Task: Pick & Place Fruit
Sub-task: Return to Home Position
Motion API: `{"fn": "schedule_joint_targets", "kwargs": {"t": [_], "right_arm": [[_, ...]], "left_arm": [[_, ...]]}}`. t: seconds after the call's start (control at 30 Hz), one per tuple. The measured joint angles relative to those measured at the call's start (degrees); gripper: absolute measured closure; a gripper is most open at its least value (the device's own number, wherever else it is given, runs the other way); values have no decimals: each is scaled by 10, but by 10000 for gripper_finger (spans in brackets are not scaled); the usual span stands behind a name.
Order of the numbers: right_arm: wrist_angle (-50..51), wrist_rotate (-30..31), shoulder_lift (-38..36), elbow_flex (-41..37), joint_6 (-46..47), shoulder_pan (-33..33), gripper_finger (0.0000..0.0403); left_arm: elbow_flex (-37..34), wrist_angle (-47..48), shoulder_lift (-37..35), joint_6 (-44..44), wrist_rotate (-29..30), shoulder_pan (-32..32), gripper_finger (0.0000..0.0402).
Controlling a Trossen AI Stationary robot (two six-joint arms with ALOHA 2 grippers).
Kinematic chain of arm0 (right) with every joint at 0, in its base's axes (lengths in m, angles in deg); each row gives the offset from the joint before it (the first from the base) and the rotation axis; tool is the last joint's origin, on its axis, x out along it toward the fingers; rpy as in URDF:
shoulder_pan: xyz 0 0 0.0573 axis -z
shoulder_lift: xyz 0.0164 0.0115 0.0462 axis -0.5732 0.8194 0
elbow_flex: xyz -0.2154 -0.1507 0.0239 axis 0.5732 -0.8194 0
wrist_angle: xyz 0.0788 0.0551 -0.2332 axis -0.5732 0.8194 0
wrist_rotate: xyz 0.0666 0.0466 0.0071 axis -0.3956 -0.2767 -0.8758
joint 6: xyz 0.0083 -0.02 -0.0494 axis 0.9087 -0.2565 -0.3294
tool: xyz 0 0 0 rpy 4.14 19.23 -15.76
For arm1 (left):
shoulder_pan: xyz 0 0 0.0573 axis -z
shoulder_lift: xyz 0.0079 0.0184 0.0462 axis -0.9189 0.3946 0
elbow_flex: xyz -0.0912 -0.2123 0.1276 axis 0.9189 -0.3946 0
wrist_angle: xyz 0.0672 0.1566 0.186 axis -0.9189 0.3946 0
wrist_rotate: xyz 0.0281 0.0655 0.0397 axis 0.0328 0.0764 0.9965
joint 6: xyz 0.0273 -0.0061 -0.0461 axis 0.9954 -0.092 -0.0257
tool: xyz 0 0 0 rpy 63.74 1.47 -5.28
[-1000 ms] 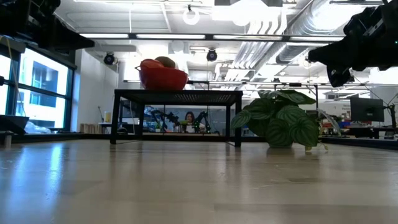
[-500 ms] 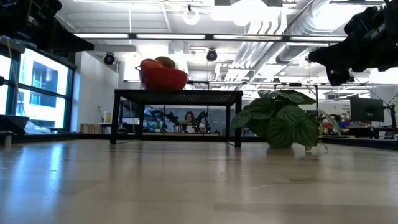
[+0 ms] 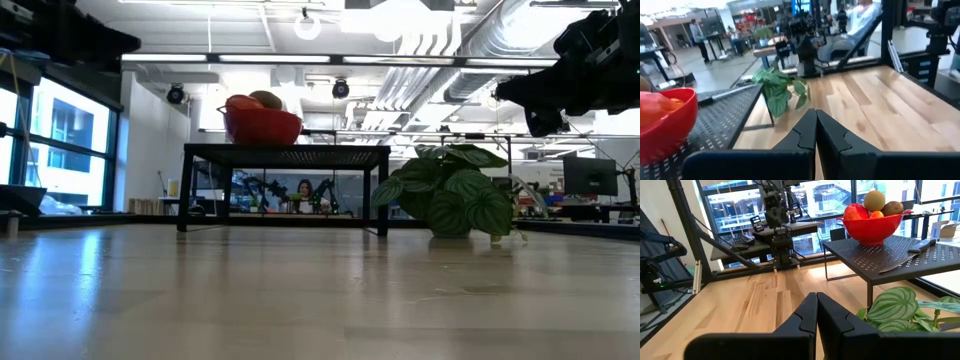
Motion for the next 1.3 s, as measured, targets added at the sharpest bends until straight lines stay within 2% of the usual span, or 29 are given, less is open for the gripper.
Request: {"fn": "schedule_joint_targets", "kwargs": {"t": [0.33,0.5,1.3], "right_arm": [[-1,0,0,0,0,0,401],[-1,0,0,0,-1,0,401],[-1,0,0,-1,-1,0,401]], "left_arm": [[-153,-182,0,0,1,0,402],[-157,-179,7,1,-27,0,402],[-157,-177,6,-16,-22,0,402]]}}
